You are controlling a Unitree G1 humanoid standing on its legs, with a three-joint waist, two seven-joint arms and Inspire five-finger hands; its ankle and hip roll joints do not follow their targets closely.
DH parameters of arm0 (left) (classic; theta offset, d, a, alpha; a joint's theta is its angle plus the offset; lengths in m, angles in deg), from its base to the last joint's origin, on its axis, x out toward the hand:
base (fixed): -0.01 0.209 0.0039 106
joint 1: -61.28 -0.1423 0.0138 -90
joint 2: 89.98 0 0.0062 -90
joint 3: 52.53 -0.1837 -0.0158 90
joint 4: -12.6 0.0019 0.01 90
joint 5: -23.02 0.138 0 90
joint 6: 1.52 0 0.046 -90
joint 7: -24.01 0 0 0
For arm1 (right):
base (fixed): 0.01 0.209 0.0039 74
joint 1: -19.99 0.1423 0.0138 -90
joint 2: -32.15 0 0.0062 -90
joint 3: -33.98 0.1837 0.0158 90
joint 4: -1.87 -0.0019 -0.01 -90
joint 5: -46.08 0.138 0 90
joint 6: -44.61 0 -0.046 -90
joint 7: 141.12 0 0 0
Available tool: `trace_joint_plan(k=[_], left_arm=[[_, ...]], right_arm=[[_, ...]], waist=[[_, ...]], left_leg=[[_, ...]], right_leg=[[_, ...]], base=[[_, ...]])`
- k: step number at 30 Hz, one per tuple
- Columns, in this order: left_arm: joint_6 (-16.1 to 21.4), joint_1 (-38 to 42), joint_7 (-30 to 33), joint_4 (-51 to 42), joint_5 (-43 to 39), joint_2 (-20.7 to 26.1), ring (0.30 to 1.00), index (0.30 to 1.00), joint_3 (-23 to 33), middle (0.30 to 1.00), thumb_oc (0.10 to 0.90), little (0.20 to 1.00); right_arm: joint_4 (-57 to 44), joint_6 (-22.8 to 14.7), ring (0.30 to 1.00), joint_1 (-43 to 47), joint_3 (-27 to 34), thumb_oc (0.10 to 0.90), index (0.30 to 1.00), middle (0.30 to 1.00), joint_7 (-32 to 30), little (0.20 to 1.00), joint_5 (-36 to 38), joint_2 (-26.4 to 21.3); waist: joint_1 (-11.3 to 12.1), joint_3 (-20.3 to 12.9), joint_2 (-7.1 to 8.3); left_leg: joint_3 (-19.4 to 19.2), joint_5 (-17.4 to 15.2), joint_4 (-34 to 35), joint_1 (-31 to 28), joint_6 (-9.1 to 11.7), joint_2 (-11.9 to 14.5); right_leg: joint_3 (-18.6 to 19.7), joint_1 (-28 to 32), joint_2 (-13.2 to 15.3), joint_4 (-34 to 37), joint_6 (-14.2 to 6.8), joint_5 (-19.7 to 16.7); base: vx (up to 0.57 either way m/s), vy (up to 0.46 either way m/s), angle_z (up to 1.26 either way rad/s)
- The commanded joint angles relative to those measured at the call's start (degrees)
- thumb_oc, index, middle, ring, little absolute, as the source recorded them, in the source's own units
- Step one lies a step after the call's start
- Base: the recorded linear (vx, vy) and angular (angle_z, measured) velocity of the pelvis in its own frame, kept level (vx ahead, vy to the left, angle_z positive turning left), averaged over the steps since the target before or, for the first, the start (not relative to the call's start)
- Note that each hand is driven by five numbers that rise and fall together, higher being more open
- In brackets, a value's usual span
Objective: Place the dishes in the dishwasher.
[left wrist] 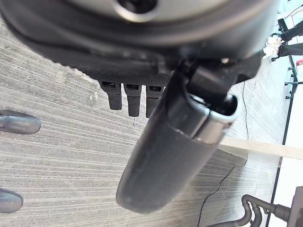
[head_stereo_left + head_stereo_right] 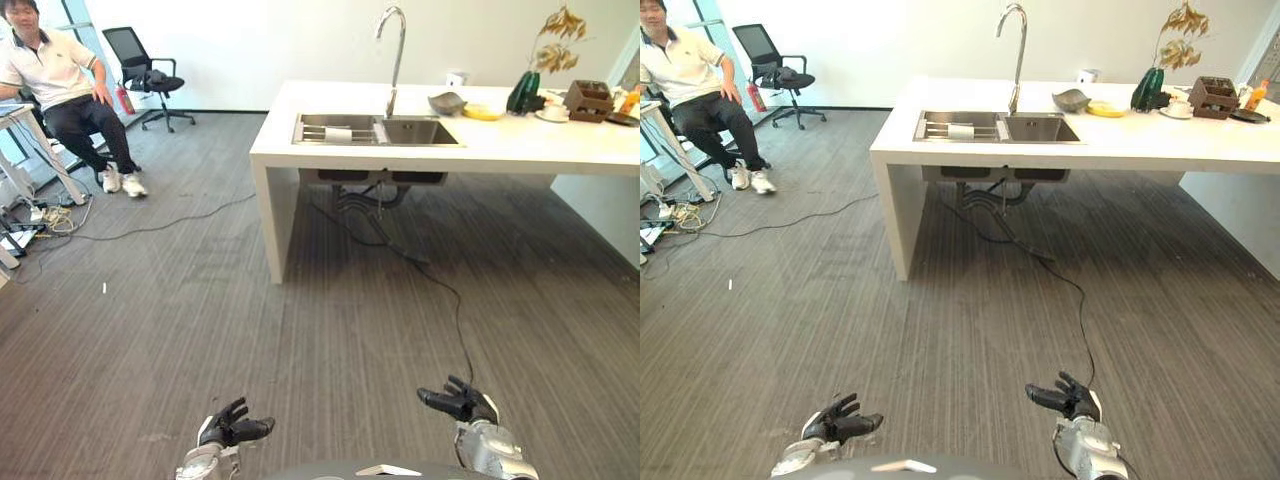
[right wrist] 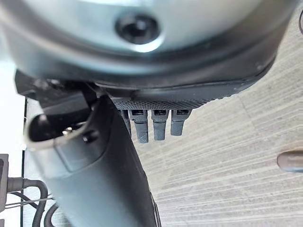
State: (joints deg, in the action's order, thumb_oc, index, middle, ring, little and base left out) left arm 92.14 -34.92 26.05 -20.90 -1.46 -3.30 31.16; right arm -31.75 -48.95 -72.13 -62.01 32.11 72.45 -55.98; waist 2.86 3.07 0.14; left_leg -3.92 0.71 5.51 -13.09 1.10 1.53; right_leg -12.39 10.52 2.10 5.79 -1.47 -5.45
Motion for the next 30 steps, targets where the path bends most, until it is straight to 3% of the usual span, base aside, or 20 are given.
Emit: trace_joint_plan(k=[1,3,11,14,23,30], left_arm=[[1.90,5.98,-1.54,3.88,3.62,0.36,0.900,0.900,-4.31,0.900,0.800,0.900],[0.96,8.11,-1.99,10.12,5.31,-0.73,0.900,0.900,-3.91,0.900,0.800,0.900],[-0.84,11.50,-3.19,24.24,12.35,-3.26,0.900,0.900,-3.01,0.900,0.800,0.900],[-1.29,11.31,-3.26,25.77,11.78,-3.23,0.900,0.900,-1.76,0.900,0.800,0.900],[-1.61,11.10,-3.57,25.56,8.99,-4.05,0.900,0.900,-1.24,0.900,0.800,0.900],[-1.89,12.21,-4.28,24.77,16.22,-6.47,0.900,0.900,-10.08,0.900,0.800,0.900]], right_arm=[[4.55,-0.79,0.900,5.80,-2.24,0.800,0.900,0.900,1.27,0.900,-6.48,-4.52],[11.03,0.25,0.900,6.64,-3.84,0.800,0.900,0.900,1.94,0.900,-9.32,-3.95],[17.52,0.64,0.900,7.78,-3.09,0.800,0.900,0.900,2.61,0.900,-9.50,-3.68],[18.17,0.70,0.900,8.29,-3.07,0.800,0.900,0.900,2.71,0.900,-10.53,-4.26],[18.57,0.97,0.900,7.90,-4.63,0.800,0.900,0.900,3.49,0.900,-11.95,-3.83],[20.27,0.69,0.900,7.94,-4.82,0.800,0.900,0.900,5.30,0.900,-7.06,-1.77]], waist=[[1.02,0.77,0.02],[1.12,1.31,0.15],[-0.96,2.84,-0.35],[-1.29,2.66,-0.86],[-2.01,2.67,-1.09],[-3.46,2.58,-1.07]], left_leg=[[0.70,-5.71,-4.63,2.71,0.70,1.10],[0.52,-4.76,-2.54,2.03,0.92,1.27],[-0.75,-2.83,-0.51,4.04,1.74,1.08],[-1.51,-2.37,-0.51,6.18,1.99,1.08],[-1.56,-2.51,-0.51,5.92,2.29,1.19],[-1.56,-2.23,-0.51,6.36,2.33,1.34]], right_leg=[[-0.02,-0.76,5.49,-8.28,-5.47,9.70],[0.07,-0.45,5.02,-6.27,-5.51,8.80],[-0.16,-1.47,4.39,-1.27,-5.95,5.68],[0.08,-3.96,4.21,-0.79,-6.16,5.14],[-0.12,-3.40,4.24,-0.79,-5.99,5.24],[0.59,-3.86,3.78,-0.79,-5.53,5.13]], base=[[-0.05,-0.021,-0.02],[-0.04,-0.029,-0.04],[-0.04,-0.005,-0.01],[-0.06,-0.004,-0.21],[0.02,0.003,-0.06],[0.01,-0.006,0.01]])
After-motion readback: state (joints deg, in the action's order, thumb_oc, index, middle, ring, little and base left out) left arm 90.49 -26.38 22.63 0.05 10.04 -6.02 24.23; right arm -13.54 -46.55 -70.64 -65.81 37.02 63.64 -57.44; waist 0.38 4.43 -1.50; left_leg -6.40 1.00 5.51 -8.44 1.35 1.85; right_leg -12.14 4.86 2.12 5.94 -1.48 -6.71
